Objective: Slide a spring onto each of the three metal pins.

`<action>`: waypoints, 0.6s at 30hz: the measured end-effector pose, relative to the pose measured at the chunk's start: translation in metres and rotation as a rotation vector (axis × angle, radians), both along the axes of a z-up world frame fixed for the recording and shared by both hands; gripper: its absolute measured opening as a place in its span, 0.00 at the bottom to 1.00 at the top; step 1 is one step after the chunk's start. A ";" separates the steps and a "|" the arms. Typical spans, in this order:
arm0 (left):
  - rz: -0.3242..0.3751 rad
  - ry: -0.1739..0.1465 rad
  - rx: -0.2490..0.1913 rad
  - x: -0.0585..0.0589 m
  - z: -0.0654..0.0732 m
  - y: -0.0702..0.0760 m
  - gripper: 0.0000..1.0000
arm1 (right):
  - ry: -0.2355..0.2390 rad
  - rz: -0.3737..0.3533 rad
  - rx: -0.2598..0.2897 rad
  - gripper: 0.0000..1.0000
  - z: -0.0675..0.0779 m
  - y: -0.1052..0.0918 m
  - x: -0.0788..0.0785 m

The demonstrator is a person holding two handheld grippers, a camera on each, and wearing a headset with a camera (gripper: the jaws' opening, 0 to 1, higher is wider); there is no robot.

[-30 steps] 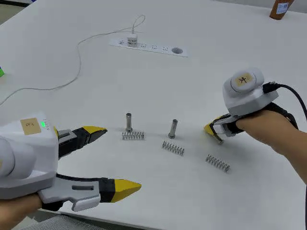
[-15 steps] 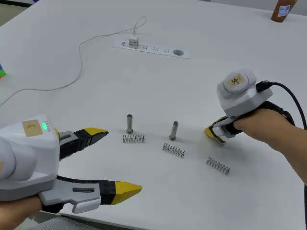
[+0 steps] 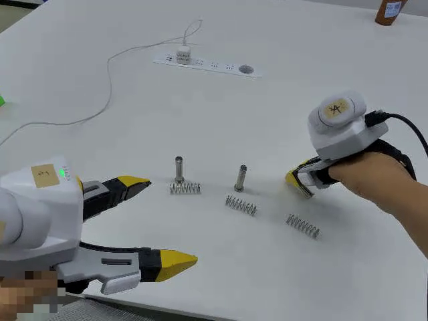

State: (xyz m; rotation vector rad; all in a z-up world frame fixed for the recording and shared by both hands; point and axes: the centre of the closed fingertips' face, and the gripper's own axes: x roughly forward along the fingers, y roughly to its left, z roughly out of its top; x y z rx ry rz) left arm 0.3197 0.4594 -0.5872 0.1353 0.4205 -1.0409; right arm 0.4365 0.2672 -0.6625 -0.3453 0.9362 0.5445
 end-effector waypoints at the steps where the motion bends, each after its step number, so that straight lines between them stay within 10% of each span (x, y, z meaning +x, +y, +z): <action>1: -0.001 0.000 0.001 0.000 0.000 0.000 0.81 | -0.004 -0.002 0.003 0.09 0.002 0.000 -0.001; 18: -0.003 -0.007 -0.001 0.000 0.002 0.000 0.81 | -0.069 -0.042 0.057 0.09 0.024 -0.007 -0.013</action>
